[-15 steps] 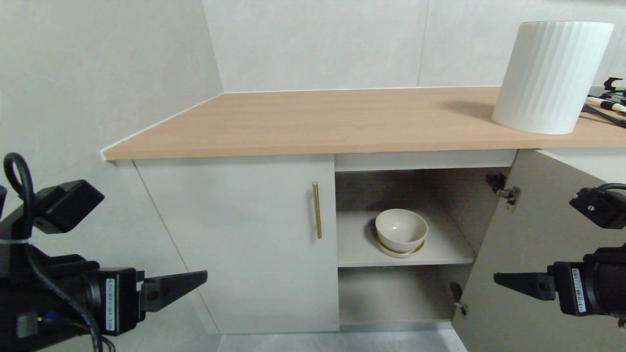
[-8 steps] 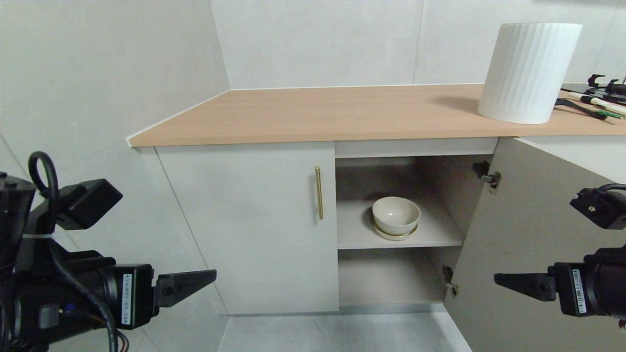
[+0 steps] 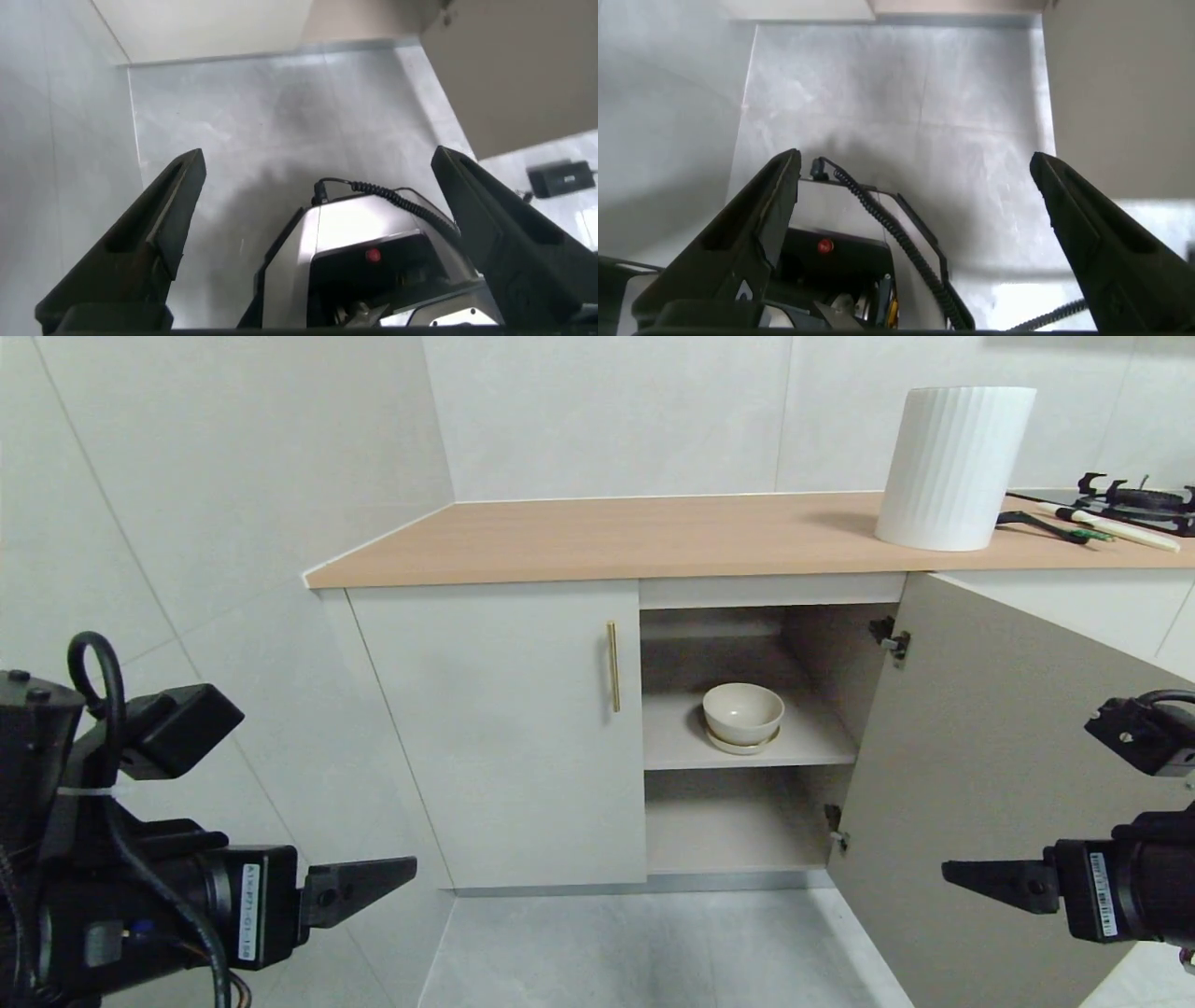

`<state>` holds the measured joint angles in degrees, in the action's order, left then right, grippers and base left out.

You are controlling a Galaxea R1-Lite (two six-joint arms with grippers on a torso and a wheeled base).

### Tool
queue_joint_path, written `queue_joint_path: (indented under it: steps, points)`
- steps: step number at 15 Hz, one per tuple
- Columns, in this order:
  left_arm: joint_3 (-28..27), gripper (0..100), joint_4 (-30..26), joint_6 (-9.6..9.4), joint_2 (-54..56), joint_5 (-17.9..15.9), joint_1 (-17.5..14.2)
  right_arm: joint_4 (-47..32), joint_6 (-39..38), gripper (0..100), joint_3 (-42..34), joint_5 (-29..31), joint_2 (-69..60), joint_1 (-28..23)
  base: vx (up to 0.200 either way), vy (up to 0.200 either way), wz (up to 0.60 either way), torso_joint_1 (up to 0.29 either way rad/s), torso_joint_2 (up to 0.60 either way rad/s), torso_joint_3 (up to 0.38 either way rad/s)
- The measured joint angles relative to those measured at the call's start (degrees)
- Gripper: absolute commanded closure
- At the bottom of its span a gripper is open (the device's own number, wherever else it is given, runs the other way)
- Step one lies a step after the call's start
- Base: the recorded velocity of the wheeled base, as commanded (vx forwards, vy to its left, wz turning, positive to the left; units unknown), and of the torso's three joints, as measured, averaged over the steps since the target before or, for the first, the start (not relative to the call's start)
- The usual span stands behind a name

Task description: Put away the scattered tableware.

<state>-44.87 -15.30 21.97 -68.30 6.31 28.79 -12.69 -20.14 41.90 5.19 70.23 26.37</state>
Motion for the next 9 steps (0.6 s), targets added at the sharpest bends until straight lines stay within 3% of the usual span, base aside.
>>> queue_joint_path:
  steps: [8,9]
  points:
    - [0.4,0,0.0,-1.33,0.0,0.0,0.1,-0.3,0.1,0,0.0,0.0,0.0,0.0,0.000,0.000,0.00,0.000,0.00,0.000]
    - [0.5,0,0.0,-1.72,0.0,0.0,0.1,-1.3,0.1,0,0.0,0.1,0.0,0.0,0.000,-0.200,0.00,0.002,0.01,0.002]
